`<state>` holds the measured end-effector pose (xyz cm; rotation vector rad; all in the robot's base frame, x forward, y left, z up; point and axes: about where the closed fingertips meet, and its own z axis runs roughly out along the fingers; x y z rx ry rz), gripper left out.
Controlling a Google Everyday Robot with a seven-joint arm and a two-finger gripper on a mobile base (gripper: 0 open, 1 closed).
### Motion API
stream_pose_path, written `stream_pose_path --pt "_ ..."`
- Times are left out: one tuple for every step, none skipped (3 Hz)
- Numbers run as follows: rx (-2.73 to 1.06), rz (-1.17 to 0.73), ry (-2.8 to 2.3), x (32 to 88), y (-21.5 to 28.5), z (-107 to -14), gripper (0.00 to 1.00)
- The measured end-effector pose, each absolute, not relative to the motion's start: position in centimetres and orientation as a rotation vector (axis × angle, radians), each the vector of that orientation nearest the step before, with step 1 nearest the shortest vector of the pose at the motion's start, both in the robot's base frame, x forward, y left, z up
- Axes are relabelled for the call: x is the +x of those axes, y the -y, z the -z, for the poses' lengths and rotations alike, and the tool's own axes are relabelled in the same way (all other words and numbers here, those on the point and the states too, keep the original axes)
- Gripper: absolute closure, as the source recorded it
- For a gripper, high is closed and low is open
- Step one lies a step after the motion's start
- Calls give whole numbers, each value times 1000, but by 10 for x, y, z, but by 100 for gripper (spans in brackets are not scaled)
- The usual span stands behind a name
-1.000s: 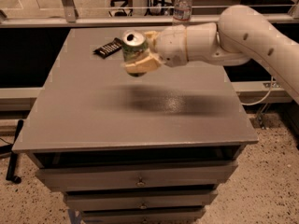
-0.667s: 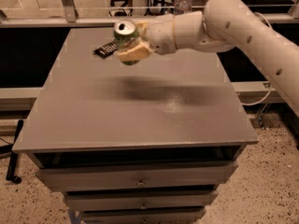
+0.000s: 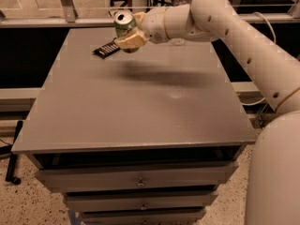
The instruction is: Move green can near rxbar chocolate
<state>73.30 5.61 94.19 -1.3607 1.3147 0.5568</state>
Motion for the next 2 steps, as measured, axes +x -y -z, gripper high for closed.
stream_pose_path --pt "-1287 -554 -1348 765 -50 -936 100" --pt "-1246 -582 -1384 785 -50 -928 100"
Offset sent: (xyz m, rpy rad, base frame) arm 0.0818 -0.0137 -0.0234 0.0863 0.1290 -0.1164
